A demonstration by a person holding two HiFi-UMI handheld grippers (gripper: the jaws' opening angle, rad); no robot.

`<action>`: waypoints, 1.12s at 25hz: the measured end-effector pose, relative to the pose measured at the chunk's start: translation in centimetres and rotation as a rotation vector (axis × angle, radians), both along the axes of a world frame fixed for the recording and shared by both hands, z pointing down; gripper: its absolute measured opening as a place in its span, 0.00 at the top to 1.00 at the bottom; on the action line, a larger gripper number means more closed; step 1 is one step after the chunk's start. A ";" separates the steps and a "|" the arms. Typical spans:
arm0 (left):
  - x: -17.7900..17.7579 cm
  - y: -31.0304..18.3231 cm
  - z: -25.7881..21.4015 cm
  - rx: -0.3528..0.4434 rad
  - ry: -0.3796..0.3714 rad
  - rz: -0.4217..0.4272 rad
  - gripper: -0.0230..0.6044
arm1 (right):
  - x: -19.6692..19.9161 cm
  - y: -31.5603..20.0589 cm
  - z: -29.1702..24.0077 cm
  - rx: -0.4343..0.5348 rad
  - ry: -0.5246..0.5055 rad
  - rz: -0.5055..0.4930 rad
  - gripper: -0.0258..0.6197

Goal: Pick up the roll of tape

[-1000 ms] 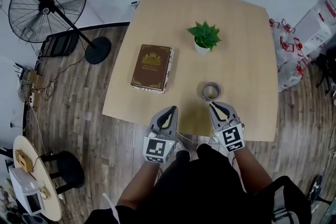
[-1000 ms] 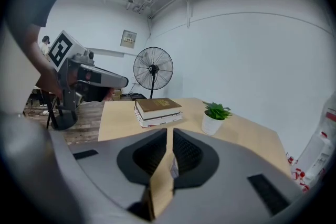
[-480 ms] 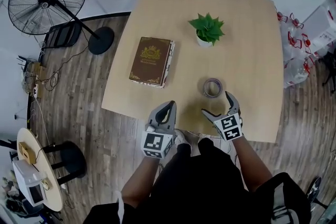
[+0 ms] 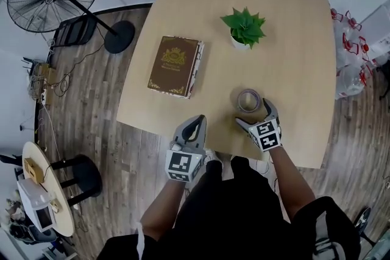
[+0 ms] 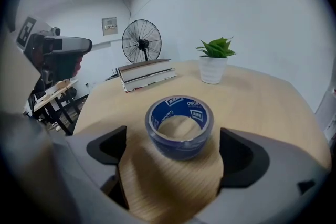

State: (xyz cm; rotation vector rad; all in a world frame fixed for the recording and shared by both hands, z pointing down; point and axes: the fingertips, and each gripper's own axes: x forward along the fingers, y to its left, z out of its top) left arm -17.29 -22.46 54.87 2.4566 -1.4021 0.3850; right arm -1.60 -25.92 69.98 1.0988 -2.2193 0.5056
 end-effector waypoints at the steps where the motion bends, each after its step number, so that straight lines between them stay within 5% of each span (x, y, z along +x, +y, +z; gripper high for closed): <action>1: 0.0 -0.2 0.0 0.003 -0.001 -0.003 0.96 | -0.1 -0.3 0.2 -0.004 0.001 -0.002 0.18; 28: -0.2 -1.4 0.5 -0.020 -0.003 -0.018 0.96 | -0.8 -3.2 1.1 0.025 0.048 -0.017 0.22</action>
